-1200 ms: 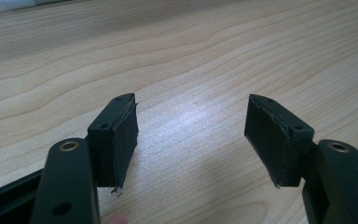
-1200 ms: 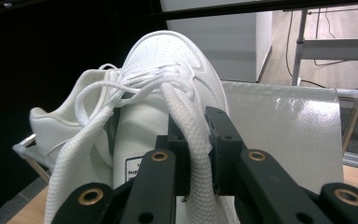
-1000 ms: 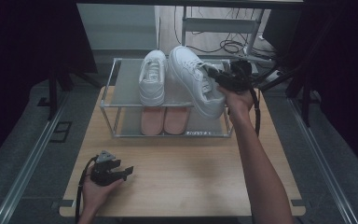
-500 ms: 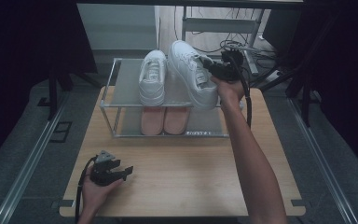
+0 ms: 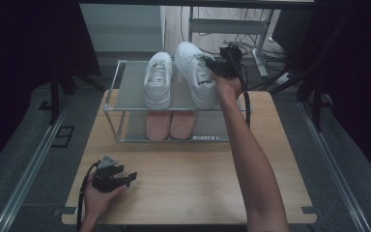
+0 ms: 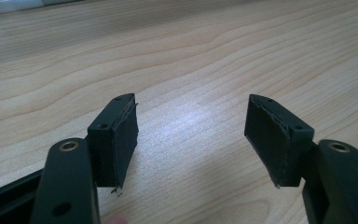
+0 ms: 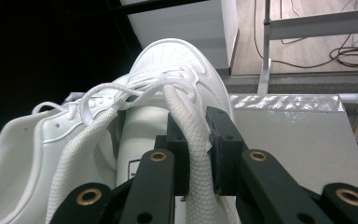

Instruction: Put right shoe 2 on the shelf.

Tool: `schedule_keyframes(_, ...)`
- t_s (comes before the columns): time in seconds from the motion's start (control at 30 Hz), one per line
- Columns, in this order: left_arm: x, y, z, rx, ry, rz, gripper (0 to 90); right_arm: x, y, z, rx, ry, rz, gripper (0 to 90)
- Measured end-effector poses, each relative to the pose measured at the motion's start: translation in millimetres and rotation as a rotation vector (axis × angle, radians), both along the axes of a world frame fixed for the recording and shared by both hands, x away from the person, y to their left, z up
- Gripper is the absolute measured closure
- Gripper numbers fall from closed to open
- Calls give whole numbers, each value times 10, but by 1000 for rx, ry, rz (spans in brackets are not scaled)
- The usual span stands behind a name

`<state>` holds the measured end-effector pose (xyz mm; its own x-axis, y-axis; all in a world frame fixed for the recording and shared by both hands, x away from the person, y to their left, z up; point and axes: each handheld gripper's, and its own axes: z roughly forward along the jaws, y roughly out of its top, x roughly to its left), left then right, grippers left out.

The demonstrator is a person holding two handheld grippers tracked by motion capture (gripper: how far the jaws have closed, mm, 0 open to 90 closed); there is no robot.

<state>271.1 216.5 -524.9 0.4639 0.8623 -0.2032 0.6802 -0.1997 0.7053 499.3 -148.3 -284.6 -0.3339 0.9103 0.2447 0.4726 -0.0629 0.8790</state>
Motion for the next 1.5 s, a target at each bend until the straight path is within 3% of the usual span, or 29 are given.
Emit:
schedule_keyframes(0.43,2,24,-7,-1,2,6,350,323,133,-139,-14,73,-61,794)
schedule_keyframes(0.67,5,37,-8,2,2,4,349,416,201,-239,-21,99,-53,748)
schedule_keyframes(0.77,0,27,-8,2,0,4,350,391,172,-229,-5,77,-25,637)
schedule_keyframes(1.0,-7,6,-7,4,1,-2,349,258,114,-93,-6,20,1,591)
schedule_keyframes(1.17,-5,2,-13,6,4,-3,350,82,-27,-14,-9,-19,45,687)
schedule_keyframes(1.27,-11,-9,-10,3,3,-2,349,-56,-171,-27,-23,-27,83,799)
schedule_keyframes(1.5,-21,-21,5,5,-6,-1,349,-218,-339,-108,-65,-31,121,884)
